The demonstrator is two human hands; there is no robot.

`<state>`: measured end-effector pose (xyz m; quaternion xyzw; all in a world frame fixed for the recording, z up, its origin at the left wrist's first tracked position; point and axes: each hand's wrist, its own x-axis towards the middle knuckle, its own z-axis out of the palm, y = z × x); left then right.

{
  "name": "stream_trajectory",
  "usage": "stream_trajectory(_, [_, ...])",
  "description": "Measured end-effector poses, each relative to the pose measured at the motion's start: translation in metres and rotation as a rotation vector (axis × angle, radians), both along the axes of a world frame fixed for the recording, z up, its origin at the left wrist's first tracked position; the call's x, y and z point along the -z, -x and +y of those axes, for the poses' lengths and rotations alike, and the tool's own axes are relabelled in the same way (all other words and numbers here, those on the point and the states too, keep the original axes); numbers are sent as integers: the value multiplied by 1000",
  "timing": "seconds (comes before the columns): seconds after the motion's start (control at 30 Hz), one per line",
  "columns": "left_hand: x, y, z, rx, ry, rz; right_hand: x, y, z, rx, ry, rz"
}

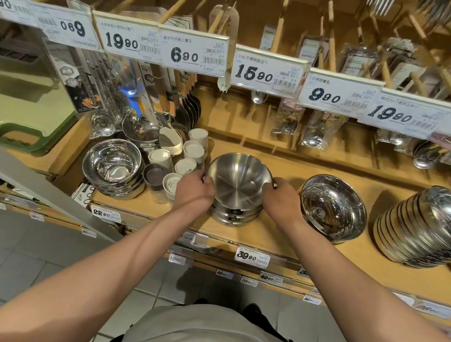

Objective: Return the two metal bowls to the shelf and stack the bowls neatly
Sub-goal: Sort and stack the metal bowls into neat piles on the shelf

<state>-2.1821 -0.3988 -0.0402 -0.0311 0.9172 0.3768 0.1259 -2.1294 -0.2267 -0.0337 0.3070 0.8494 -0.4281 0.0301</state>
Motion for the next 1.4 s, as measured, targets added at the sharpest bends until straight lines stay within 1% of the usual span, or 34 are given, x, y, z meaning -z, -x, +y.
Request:
stream_trajectory(0.07, [2, -6, 0, -24, -104, -34, 2, -4, -2, 46, 86, 7])
stream_trajectory(0.23, [12, -22, 5, -177, -452, -265, 9, -16, -10, 208, 383, 48])
stream_trajectory(0.27, [14, -22, 5, -201, -494, -292, 10, -17, -11, 230, 440, 56])
stream_trajectory(0.43, [14, -19, 1, -192, -552, -322, 19, -25, -12, 206, 605, 82])
stream_trajectory(0.57, [14, -12, 1, -164, -556, -330, 24, -27, -16, 260, 607, 120])
stream_trajectory(0.73, [10, -1, 5, -162, -537, -365, 25, -29, -22, 306, 526, 136])
stream_trajectory(0.8, [9, 0, 6, -121, -534, -380, 24, -28, -23, 301, 499, 150])
stream_trajectory(0.9, [10, 0, 3, -40, -495, -351, 24, -30, -21, 273, 443, 160])
stream_trajectory(0.97, [11, 1, 2, -9, -512, -362, 24, -30, -19, 255, 414, 153])
stream_trajectory(1.1, [10, 3, 4, -20, -570, -391, 25, -28, -19, 267, 404, 137])
stream_trajectory(1.17, [9, 3, 7, -22, -541, -402, 26, -28, -19, 273, 406, 127])
stream_trajectory(1.2, [9, 3, 8, -22, -477, -396, 25, -28, -19, 276, 407, 122])
stream_trajectory(1.3, [4, 7, 11, 22, -174, -264, 23, -27, -15, 298, 408, 106])
stream_trajectory(1.4, [-5, 15, 14, 86, 25, -201, 20, -22, -14, 292, 359, 103])
